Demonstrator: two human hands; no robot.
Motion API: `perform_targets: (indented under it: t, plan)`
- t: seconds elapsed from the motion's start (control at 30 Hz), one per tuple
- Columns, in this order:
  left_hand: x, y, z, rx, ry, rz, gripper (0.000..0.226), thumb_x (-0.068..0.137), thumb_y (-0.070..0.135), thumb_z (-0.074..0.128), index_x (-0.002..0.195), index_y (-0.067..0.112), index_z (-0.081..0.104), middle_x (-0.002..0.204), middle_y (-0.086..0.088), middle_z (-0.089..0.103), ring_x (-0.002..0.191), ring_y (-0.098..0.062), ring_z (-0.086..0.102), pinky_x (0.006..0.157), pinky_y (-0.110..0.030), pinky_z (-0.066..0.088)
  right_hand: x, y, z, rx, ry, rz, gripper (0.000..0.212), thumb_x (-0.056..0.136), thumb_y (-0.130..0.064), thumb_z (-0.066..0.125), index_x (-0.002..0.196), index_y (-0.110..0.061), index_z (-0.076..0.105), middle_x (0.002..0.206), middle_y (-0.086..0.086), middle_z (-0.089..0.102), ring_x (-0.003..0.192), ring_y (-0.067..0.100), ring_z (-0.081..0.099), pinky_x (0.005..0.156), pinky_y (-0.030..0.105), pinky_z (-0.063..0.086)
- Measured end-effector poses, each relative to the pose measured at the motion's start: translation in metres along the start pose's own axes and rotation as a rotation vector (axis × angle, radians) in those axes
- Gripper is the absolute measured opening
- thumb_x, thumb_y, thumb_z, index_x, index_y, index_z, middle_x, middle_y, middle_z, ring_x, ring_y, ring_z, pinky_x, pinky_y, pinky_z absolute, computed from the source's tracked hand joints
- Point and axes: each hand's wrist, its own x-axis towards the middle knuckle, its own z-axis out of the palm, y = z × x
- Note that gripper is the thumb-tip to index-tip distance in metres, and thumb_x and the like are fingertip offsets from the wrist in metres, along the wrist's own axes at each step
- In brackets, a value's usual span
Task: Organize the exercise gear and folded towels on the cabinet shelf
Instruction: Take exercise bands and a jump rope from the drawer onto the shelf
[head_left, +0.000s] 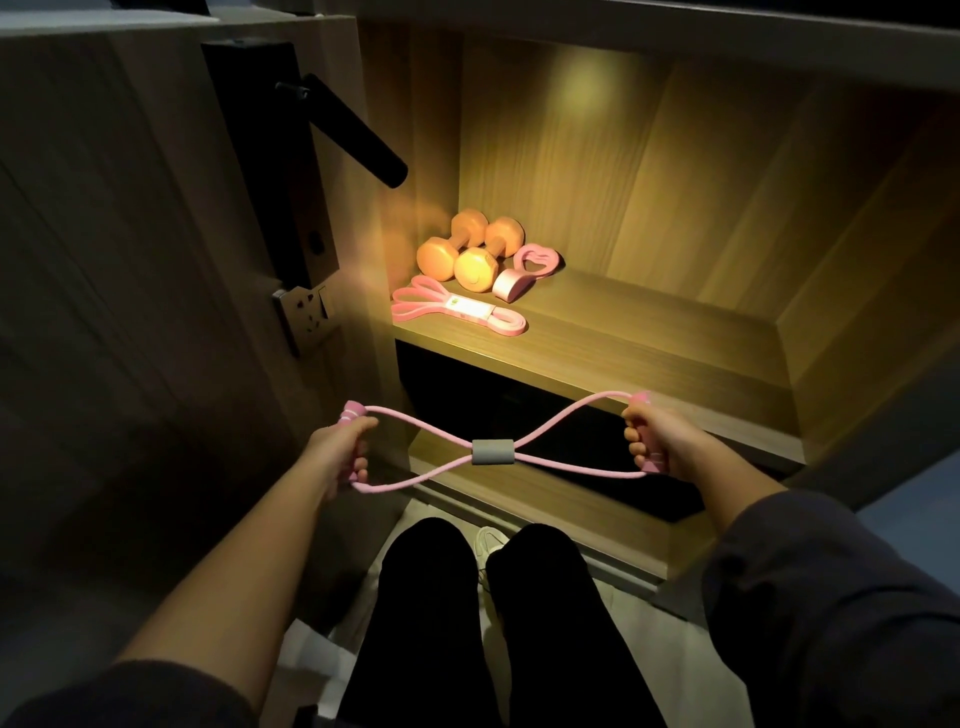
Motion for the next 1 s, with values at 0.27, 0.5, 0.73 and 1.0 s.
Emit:
perform_targets:
  t: [0.27, 0.5, 0.73, 1.0]
  plan:
    - [0.007, -0.002, -0.014, -0.380, 0.156, -0.073, 0.016, 0.093, 0.013, 0.052, 0.078, 0.014, 0.054, 0.048, 0.005, 0.036, 0.031, -0.005, 0.031, 0.033, -0.013, 0.031, 0.008, 0.008, -0.015, 0.110, 0.144, -0.019, 0.016, 0.095, -0.012, 0.052, 0.079, -0.015, 0.051, 0.042, -0.008, 0.033, 0.032, 0.005, 0.027, 0.030, 0.018, 0.026]
    - [0.001, 0.001, 0.004, -0.259, 0.133, -0.063, 0.012, 0.092, 0.019, 0.058, 0.081, 0.014, 0.060, 0.054, 0.003, 0.042, 0.040, -0.008, 0.034, 0.038, -0.017, 0.034, 0.007, 0.013, -0.009, 0.148, 0.218, -0.014, 0.014, 0.094, -0.015, 0.053, 0.080, -0.016, 0.052, 0.040, -0.008, 0.033, 0.031, 0.006, 0.027, 0.031, 0.018, 0.026]
    - [-0.019, 0.018, 0.037, -0.097, 0.041, 0.025, 0.016, 0.095, 0.024, 0.059, 0.086, 0.011, 0.057, 0.064, -0.003, 0.049, 0.052, -0.013, 0.045, 0.054, -0.028, 0.047, -0.001, -0.009, 0.036, 0.133, 0.173, -0.016, 0.012, 0.095, -0.022, 0.057, 0.087, -0.014, 0.061, 0.056, -0.001, 0.048, 0.039, 0.010, 0.043, 0.038, 0.019, 0.039]
    - [-0.065, 0.029, 0.087, -0.087, -0.236, 0.135, 0.018, 0.103, 0.016, 0.041, 0.098, 0.004, 0.054, 0.086, -0.012, 0.058, 0.072, -0.019, 0.057, 0.064, -0.031, 0.051, -0.015, -0.025, 0.097, 0.114, -0.086, -0.036, 0.014, 0.094, -0.019, 0.056, 0.094, -0.006, 0.061, 0.064, 0.006, 0.066, 0.054, 0.016, 0.061, 0.055, 0.029, 0.053]
